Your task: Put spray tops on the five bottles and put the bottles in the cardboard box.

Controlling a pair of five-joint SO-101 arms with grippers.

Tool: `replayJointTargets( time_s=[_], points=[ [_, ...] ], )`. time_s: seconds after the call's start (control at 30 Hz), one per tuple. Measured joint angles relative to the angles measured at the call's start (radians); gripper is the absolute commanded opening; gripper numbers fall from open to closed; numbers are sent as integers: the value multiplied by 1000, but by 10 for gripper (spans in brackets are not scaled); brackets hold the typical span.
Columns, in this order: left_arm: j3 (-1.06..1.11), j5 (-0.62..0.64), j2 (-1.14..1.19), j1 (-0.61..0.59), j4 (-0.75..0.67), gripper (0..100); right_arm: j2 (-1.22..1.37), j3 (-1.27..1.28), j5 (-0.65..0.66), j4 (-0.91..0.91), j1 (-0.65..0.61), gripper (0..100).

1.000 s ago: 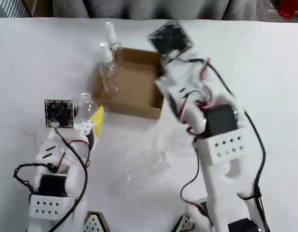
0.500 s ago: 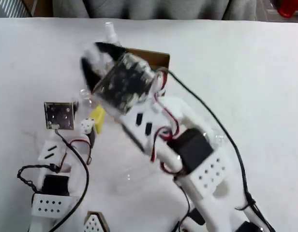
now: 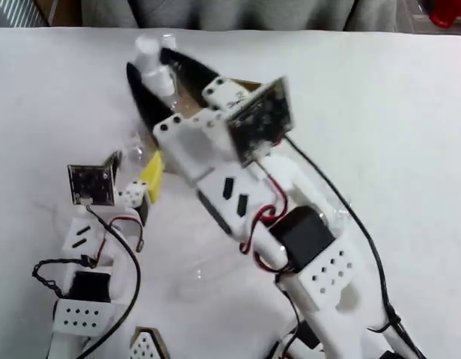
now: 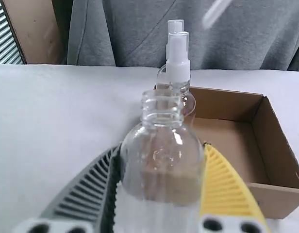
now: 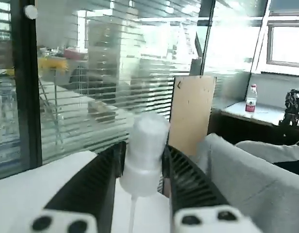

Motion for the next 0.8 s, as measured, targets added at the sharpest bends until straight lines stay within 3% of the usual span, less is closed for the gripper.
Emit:
replayJointTargets(
  time_s=[0.33,0.53,0.7,0.8],
  points=[
    [2,0,0,0,-12,24,-2,74,-2,-130,0,15],
    [66,-92,0,0,-149,24,-2,74,-2,-130,2,15],
    [120,-112,0,0,-322,24,-2,74,-2,-130,0,15],
    [120,-112,0,0,-350,24,-2,74,-2,-130,5,15]
  ],
)
